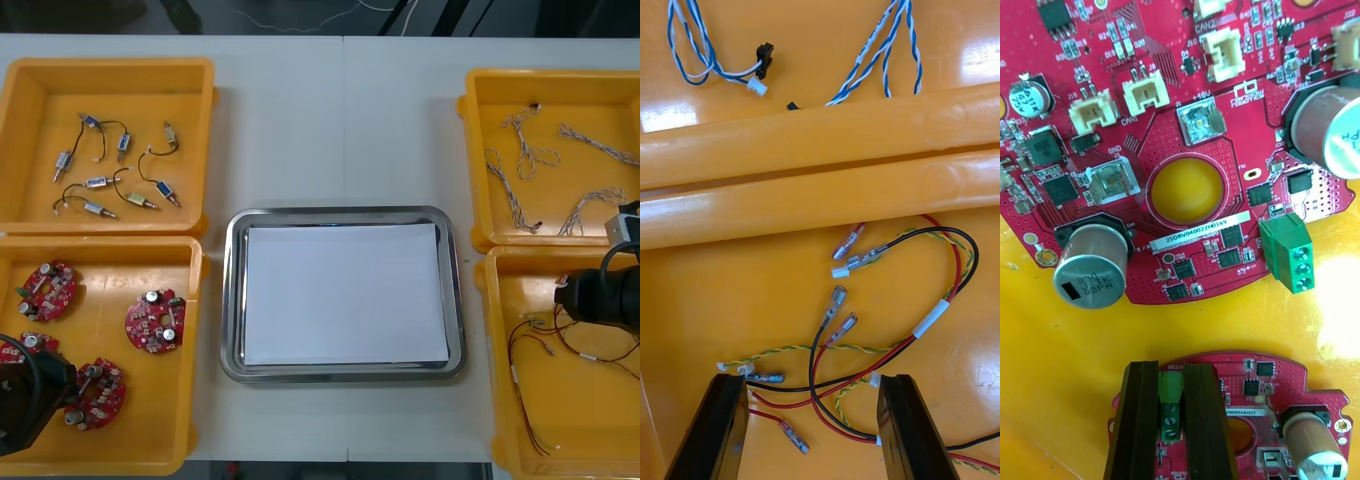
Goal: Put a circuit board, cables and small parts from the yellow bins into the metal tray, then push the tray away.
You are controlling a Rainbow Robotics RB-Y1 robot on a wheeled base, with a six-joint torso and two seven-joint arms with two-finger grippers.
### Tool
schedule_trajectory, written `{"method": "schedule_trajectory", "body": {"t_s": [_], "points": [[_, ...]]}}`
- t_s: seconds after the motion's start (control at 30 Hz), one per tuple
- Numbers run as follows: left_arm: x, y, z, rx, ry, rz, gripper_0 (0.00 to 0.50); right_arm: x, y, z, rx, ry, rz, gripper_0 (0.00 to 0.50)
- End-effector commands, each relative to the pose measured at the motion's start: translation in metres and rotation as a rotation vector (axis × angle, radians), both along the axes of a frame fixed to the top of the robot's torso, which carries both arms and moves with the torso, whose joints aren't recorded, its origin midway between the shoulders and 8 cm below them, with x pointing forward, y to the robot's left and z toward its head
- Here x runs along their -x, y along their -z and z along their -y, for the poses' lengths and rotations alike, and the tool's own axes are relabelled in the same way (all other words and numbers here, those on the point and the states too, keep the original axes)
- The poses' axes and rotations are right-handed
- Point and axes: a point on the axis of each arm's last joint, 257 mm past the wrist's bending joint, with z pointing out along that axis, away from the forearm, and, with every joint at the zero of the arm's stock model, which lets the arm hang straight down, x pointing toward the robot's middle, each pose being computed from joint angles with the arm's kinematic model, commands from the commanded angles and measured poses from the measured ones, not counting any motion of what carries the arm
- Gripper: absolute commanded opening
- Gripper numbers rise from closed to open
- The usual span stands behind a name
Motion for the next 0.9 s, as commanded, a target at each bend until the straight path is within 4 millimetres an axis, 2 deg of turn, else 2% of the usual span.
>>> {"method": "schedule_trajectory", "body": {"t_s": [0.03,0.17,0.37,0.53,0.77,0.9], "points": [[-0.001,0.001,0.006,-0.028,0.080,0.005,0.000,0.001,-0.014,0.009,-0.019,0.038,0.013,0.500],[-0.001,-0.002,0.004,-0.033,0.083,-0.004,0.000,0.007,-0.021,0.012,-0.007,0.032,0.011,0.500],[-0.003,-0.019,-0.004,-0.053,0.091,-0.028,0.000,0.016,-0.023,0.030,0.006,0.064,0.005,0.500],[-0.009,-0.037,-0.013,-0.077,0.102,-0.046,0.000,0.027,-0.023,0.045,-0.056,0.184,0.002,0.500],[-0.021,-0.066,-0.025,-0.120,0.130,-0.051,0.000,0.036,-0.025,0.057,-0.132,0.341,0.018,0.500],[-0.029,-0.086,-0.028,-0.154,0.167,-0.048,0.000,0.042,-0.020,0.058,-0.218,0.469,0.020,0.500]]}}
